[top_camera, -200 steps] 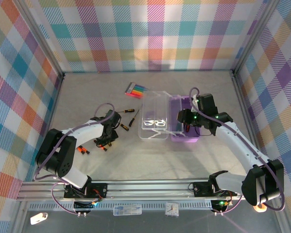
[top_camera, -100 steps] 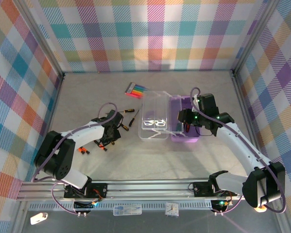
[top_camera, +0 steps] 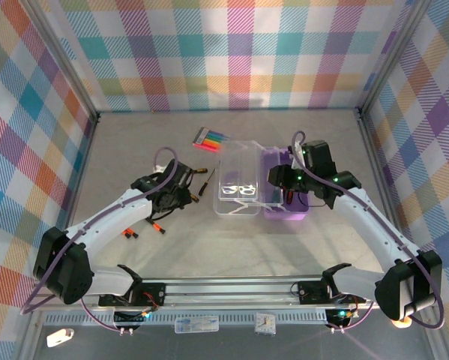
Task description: Pack the tool kit
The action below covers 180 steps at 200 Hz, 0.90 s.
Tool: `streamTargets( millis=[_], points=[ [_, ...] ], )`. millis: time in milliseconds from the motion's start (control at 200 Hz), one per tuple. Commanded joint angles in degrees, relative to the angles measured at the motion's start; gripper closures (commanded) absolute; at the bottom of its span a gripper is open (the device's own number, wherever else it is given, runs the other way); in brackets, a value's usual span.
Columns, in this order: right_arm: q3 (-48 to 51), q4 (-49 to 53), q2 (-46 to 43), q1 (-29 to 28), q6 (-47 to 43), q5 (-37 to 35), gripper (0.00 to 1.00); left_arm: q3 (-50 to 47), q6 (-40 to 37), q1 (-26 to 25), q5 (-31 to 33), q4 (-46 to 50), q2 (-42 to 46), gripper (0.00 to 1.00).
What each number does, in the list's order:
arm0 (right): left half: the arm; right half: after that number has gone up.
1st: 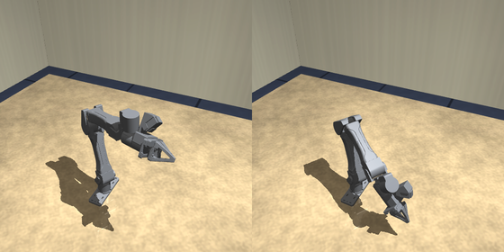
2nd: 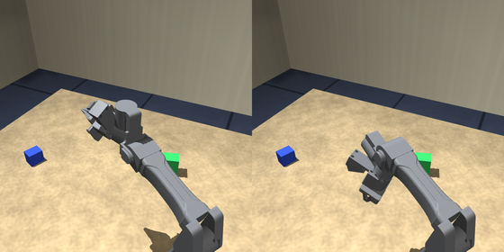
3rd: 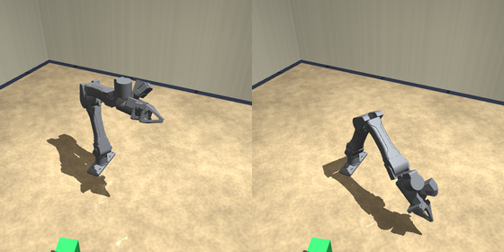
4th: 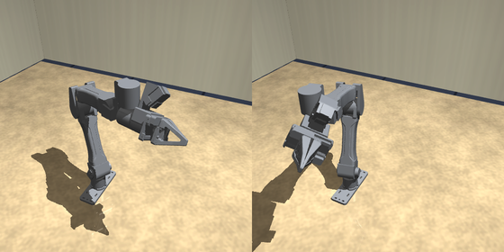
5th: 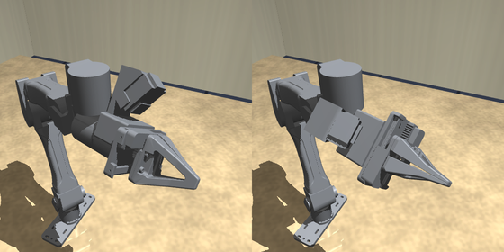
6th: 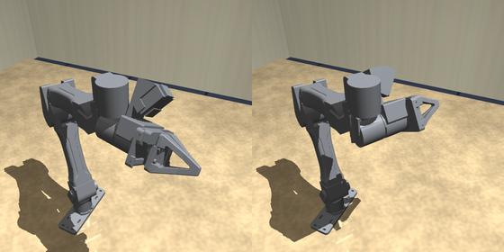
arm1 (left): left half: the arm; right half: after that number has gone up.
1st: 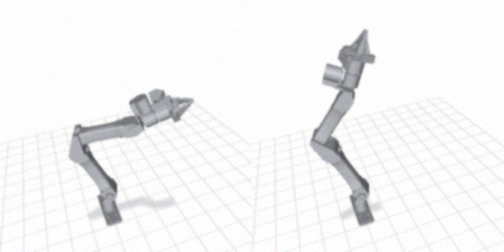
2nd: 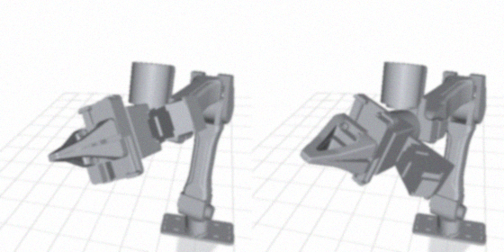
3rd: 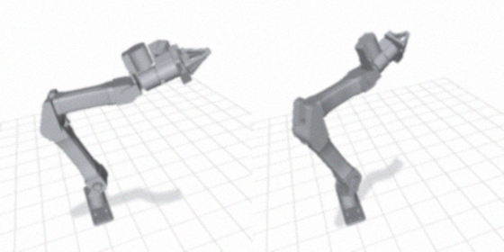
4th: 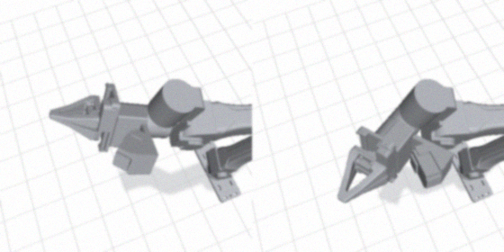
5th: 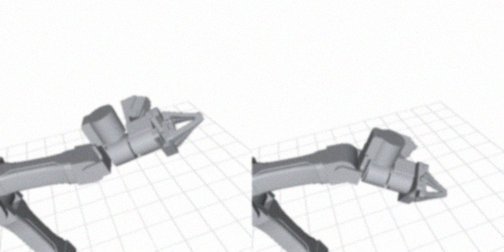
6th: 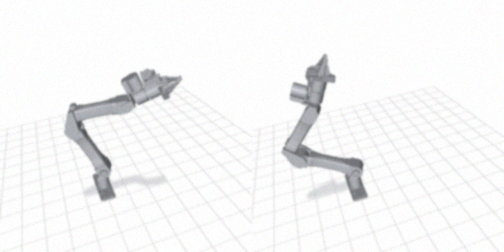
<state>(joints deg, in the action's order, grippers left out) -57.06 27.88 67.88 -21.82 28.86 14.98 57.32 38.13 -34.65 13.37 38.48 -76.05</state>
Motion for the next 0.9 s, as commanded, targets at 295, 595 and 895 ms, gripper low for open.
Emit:
streamTargets(
  millis=[295,595,895],
  points=[
    [-4.72,-9.37,3.49,-1.50,6.99,7.53,0.60,14.83,-8.04,-10.70,-9.54,-8.78,-8.91,0.97],
    [-8.83,-11.64,10.41,-2.95,9.91,7.39,0.54,19.59,-9.83,-15.11,-16.23,-14.16,-14.45,0.97],
    [-9.70,-12.18,15.09,-3.22,11.66,5.24,0.61,18.83,-8.69,-16.41,-17.21,-16.18,-15.00,0.98]
  ],
)
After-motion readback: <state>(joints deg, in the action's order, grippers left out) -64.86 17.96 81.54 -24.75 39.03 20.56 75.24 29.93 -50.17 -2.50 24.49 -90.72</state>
